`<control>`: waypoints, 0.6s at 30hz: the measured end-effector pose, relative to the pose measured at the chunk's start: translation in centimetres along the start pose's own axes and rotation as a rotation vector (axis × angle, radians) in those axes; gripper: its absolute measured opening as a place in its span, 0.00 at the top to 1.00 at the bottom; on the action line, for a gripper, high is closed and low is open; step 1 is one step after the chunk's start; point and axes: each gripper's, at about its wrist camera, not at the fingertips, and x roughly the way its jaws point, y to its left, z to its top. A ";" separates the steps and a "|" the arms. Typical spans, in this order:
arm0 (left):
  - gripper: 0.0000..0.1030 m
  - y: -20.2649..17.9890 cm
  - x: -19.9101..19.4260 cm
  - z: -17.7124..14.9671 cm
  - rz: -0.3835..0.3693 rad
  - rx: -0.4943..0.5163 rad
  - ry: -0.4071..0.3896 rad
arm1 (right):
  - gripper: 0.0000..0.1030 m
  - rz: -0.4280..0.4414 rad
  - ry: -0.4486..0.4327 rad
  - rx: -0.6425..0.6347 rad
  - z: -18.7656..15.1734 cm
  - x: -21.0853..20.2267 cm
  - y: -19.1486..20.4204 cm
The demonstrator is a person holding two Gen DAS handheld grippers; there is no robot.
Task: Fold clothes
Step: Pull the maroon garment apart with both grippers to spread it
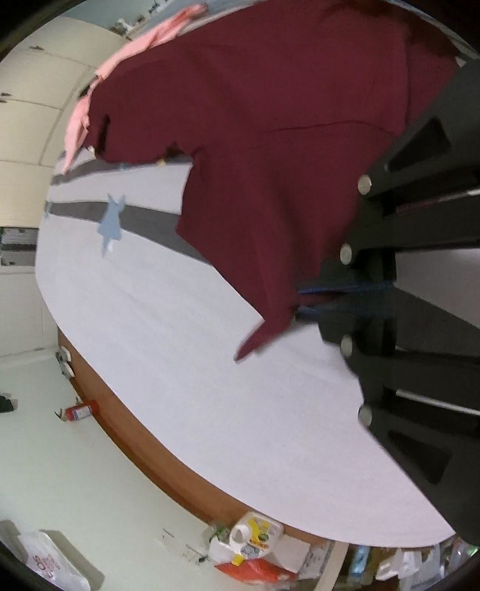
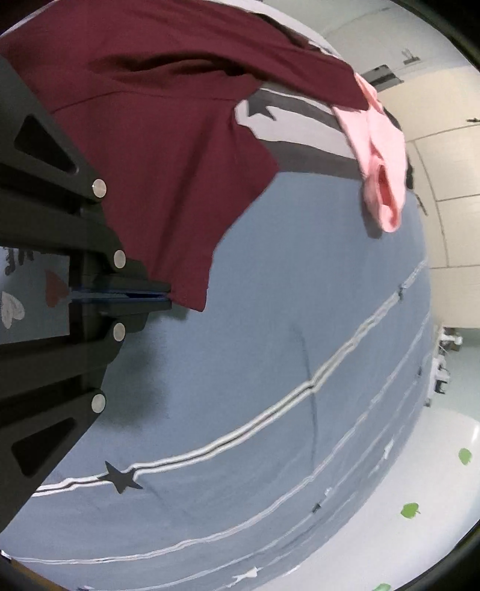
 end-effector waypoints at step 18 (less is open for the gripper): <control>0.44 -7.6 -2.1 -12.5 -0.269 -0.041 0.131 | 0.65 0.315 0.158 -0.048 -13.2 -4.2 4.8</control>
